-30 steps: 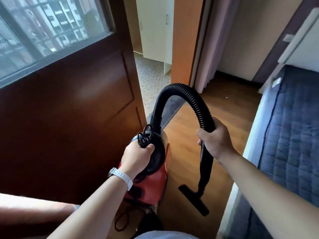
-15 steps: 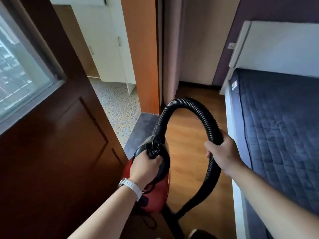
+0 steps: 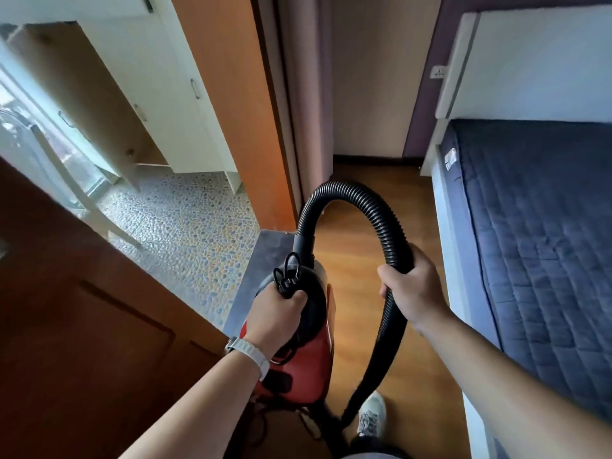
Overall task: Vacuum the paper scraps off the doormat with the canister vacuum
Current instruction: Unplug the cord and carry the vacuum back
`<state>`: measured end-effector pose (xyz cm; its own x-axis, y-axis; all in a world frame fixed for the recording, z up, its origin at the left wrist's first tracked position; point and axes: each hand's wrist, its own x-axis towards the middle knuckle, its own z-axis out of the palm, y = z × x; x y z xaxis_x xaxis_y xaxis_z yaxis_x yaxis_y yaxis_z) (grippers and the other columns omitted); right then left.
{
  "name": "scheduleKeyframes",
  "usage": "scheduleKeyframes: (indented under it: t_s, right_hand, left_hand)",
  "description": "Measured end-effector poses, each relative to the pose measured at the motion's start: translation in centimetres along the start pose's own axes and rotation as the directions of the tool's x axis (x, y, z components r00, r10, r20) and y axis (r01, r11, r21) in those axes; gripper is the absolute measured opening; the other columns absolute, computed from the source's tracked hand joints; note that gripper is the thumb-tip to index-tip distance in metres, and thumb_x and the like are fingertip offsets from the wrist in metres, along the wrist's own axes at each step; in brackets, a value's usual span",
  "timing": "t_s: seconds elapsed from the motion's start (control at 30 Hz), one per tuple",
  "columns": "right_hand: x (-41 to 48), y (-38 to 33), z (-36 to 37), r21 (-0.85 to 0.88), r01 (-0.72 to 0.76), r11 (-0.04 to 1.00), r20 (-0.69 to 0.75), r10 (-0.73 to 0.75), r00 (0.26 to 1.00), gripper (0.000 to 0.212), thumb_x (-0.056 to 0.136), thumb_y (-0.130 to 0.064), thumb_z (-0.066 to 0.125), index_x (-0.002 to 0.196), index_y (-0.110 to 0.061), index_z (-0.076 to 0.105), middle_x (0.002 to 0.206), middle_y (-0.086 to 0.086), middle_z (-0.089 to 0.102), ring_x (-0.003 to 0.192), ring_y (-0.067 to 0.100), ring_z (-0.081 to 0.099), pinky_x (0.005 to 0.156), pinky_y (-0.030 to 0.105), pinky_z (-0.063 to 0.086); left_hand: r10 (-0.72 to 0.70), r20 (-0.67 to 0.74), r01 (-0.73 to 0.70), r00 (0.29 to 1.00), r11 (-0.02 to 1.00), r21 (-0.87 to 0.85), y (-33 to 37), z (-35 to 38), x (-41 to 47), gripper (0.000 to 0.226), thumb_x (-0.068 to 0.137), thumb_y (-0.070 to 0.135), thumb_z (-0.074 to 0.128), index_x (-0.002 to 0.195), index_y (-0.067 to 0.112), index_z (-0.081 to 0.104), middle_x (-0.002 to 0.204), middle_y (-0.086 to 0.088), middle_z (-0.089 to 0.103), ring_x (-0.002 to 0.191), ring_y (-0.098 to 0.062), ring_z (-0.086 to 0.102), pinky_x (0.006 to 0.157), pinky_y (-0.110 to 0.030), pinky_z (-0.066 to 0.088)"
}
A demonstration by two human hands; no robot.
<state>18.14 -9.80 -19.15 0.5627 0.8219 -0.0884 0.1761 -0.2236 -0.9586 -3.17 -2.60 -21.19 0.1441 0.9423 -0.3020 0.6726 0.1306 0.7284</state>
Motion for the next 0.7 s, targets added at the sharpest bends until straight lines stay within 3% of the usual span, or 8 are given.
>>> scheduleKeyframes:
  t_s: [0.13,0.3,0.47,0.57,0.7]
  right_hand:
    - [6.2,-0.2,-1.9,0.018,-0.038,0.999,0.010,0.038,0.999,0.011,0.082,-0.004,0.063,0.086,-0.008,0.054,0.068,0.015,0.058,0.050,0.016,0.057,0.052,0.029,0.047]
    - [12.7,-1.7,-2.8,0.015,-0.002,1.000,-0.004,0.002,1.000,0.014,0.080,-0.004,0.064,0.083,-0.014,0.054,0.066,0.012,0.059,0.050,0.017,0.058,0.054,0.031,0.048]
    - [18.9,-2.7,-2.8,-0.049,0.010,0.999,-0.016,-0.011,1.000,0.015,0.078,-0.008,0.066,0.085,-0.016,0.056,0.061,0.007,0.060,0.051,0.015,0.059,0.051,0.024,0.048]
    - [23.3,-2.9,-2.5,-0.062,-0.014,0.998,-0.066,0.010,0.998,0.015,0.071,-0.016,0.063,0.083,-0.012,0.056,0.060,0.007,0.060,0.048,0.013,0.058,0.049,0.021,0.047]
    - [29.1,-3.1,-1.5,-0.127,-0.069,0.990,-0.116,0.055,0.992,0.015,0.077,-0.004,0.064,0.080,-0.014,0.054,0.061,0.010,0.059,0.047,0.013,0.056,0.050,0.027,0.046]
  left_hand:
    - [0.031,-0.015,-0.030,0.999,0.999,0.018,4.7,1.2,5.3,0.015,0.086,0.025,0.059,0.073,0.018,0.056,0.054,0.004,0.058,0.041,-0.005,0.051,0.041,-0.022,0.038]
    - [0.057,-0.001,-0.057,0.998,0.998,-0.017,9.2,1.8,10.7,0.017,0.086,0.022,0.057,0.070,0.019,0.051,0.051,0.005,0.052,0.040,-0.010,0.046,0.042,-0.026,0.036]
    - [0.080,-0.029,-0.079,0.996,0.997,0.022,12.5,2.4,17.0,0.008,0.085,0.024,0.058,0.081,0.017,0.060,0.065,-0.002,0.066,0.057,-0.018,0.063,0.049,-0.030,0.046]
    - [0.098,0.008,-0.098,0.995,0.995,0.018,13.6,3.5,21.7,0.007,0.084,0.025,0.059,0.084,0.018,0.060,0.068,0.000,0.067,0.059,-0.013,0.063,0.049,-0.026,0.046]
    - [0.109,0.083,-0.110,0.991,0.994,0.008,14.8,4.5,28.9,0.007,0.083,0.023,0.060,0.081,0.016,0.059,0.065,0.000,0.066,0.055,-0.010,0.060,0.047,-0.022,0.042]
